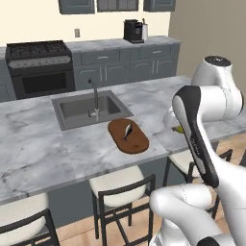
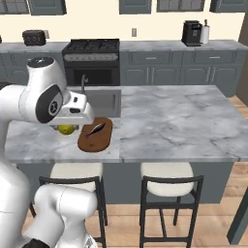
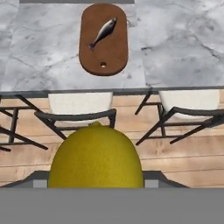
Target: Retrieve a lemon from the fridge and place it on the cutting board with the fish.
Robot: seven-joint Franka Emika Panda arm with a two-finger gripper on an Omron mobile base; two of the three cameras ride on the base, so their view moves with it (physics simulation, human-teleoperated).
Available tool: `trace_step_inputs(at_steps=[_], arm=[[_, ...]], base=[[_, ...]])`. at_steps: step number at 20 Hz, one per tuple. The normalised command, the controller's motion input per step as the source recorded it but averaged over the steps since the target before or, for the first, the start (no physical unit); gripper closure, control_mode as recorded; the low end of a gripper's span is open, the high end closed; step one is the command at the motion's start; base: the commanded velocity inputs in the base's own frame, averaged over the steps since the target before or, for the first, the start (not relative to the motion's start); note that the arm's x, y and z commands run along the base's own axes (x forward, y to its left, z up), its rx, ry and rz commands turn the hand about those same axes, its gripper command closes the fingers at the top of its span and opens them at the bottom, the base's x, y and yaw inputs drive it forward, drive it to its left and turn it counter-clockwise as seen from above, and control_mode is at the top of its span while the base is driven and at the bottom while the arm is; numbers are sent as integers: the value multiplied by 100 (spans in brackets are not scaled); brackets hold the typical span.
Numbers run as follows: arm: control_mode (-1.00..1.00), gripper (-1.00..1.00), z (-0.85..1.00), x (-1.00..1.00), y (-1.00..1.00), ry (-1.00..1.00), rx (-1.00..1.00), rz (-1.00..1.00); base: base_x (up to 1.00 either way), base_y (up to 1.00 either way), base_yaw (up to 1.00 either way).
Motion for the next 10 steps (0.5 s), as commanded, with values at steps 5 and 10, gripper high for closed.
trace_step_inputs(at_steps=[5, 10], arm=[[-100, 100, -38, 100, 20, 7, -8, 7], [-100, 100, -67, 100, 13, 18, -11, 2]], base=[[0, 0, 0], [0, 0, 0]])
